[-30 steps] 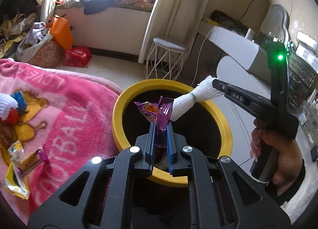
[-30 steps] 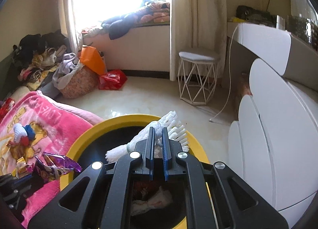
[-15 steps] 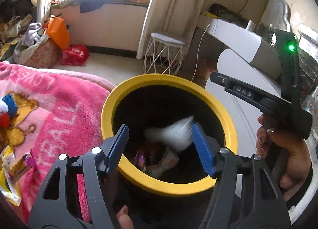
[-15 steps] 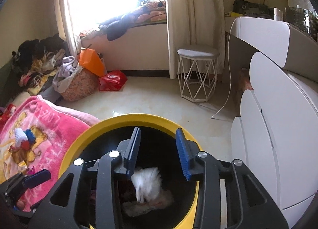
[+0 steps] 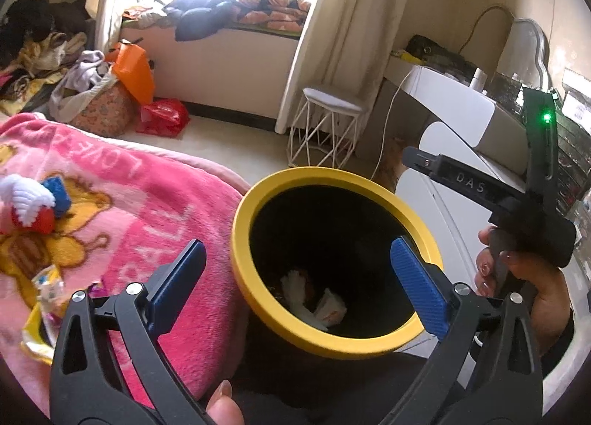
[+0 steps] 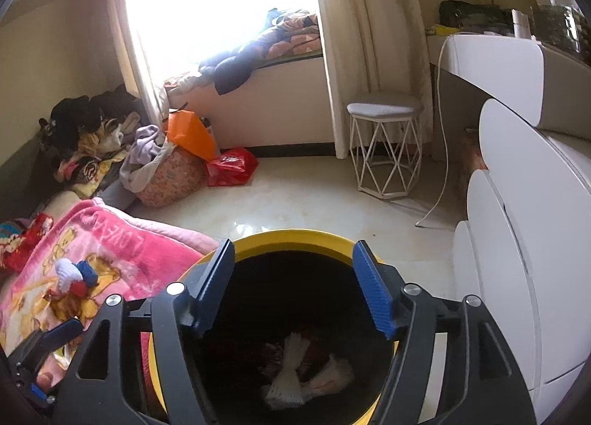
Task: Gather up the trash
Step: 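Move both open tools back over the blanket toward the remaining trash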
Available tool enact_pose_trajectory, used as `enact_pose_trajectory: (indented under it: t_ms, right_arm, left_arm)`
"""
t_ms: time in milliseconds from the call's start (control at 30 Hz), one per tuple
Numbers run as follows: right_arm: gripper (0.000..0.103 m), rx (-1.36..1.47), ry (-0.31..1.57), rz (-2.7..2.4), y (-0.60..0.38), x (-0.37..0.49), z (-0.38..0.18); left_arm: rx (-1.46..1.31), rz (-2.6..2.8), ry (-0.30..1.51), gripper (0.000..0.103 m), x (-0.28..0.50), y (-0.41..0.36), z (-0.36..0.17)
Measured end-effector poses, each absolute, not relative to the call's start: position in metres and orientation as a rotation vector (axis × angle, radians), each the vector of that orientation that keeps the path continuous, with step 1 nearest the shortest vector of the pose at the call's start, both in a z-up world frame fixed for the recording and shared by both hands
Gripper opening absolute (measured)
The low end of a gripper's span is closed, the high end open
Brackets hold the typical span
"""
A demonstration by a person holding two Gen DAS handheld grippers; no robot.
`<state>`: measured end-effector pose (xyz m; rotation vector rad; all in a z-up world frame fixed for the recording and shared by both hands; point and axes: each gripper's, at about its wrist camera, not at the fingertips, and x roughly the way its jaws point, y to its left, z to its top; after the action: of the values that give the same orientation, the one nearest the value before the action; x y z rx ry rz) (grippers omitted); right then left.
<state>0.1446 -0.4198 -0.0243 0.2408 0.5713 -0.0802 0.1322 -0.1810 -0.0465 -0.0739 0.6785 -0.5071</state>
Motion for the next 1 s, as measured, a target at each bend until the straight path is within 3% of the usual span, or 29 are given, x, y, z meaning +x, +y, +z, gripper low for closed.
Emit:
enact_pose_trajectory:
  t_ms: [367,1000]
  right_arm:
    - [0.073,0.201,0.549,-0.012,-0.39,0.142,-0.011]
    - [0.075,0.19,0.521,0.171,-0.335,0.136,0.01]
  left_arm:
    - [-0.058,-0.443,0.625,0.092,0.113,-0.153,-0.03]
    - [-0.112,-0.265,0.576,0.092,0.104,-0.087,-0.02]
